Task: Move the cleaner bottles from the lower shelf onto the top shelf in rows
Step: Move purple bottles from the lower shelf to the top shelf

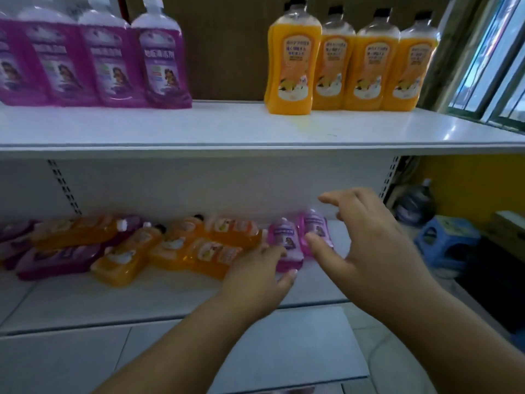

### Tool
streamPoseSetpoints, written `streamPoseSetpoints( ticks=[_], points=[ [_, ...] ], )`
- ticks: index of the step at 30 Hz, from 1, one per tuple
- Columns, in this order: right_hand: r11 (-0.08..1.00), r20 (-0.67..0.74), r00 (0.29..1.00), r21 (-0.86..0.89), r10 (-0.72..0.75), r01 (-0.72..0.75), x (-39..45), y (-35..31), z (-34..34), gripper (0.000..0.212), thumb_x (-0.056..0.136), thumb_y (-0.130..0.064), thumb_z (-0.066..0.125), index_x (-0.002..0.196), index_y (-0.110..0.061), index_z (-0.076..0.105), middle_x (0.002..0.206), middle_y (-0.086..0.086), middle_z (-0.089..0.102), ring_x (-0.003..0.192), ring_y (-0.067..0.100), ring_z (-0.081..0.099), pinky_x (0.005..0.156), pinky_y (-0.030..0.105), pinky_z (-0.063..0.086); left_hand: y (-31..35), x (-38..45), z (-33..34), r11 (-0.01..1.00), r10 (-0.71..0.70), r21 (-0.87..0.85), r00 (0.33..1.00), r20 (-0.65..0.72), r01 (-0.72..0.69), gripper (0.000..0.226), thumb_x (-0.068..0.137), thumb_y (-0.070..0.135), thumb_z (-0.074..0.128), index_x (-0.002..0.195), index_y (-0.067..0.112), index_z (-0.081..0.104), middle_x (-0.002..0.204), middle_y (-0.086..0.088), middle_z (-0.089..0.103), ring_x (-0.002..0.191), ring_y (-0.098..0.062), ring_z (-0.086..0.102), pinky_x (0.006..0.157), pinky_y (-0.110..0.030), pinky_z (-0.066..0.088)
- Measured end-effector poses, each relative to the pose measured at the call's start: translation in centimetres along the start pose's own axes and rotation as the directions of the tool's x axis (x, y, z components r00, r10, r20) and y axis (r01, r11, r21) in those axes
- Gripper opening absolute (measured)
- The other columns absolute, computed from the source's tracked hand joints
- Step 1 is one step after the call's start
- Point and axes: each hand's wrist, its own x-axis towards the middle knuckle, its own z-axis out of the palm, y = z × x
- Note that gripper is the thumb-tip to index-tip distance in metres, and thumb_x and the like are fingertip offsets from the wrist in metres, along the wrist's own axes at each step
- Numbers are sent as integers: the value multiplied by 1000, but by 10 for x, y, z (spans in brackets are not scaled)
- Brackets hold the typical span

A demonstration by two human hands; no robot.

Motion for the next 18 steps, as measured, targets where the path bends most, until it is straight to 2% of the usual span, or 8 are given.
streamPoseSetpoints(
  ticks=[4,8,13,15,18],
  points=[
    [997,28,997,-37,69,-68,-1,29,11,50,86,-47,62,131,-27,52,116,-9,48,98,6,48,77,12,32,-4,46,40,958,-273,-76,960,62,277,49,91,64,45,130,34,43,114,-1,59,97,-20,59,81,-39,54],
    [994,79,991,-24,110,-108,6,67,24,46,86,-43,66,128,-28,53,120,-5,50,100,12,52,81,21,36,-3,97,68,865,-502,-11,865,21,502,73,94,65,43,148,17,31,132,-13,57,108,-29,61,82,-38,52],
    [994,157,982,6,105,-107,20,117,35,45,86,-43,66,127,-30,52,123,-4,48,101,15,54,78,23,36,0,134,87,770,-622,-88,774,117,632,101,78,65,70,150,13,22,135,-15,54,114,-32,58,81,-36,47],
    [994,192,977,33,96,-104,26,134,40,47,87,-44,64,129,-30,49,124,-5,46,103,16,54,79,24,38,-2,137,89,741,-646,-126,751,132,660,107,69,60,81,147,13,25,126,-14,57,106,-30,61,80,-35,49],
    [994,233,970,68,69,-87,33,155,50,48,86,-45,64,129,-30,48,126,-5,47,105,17,55,80,25,41,3,132,91,671,-679,-302,725,116,677,97,59,51,91,134,13,42,103,-4,58,82,-20,59,58,-26,43]
  ],
)
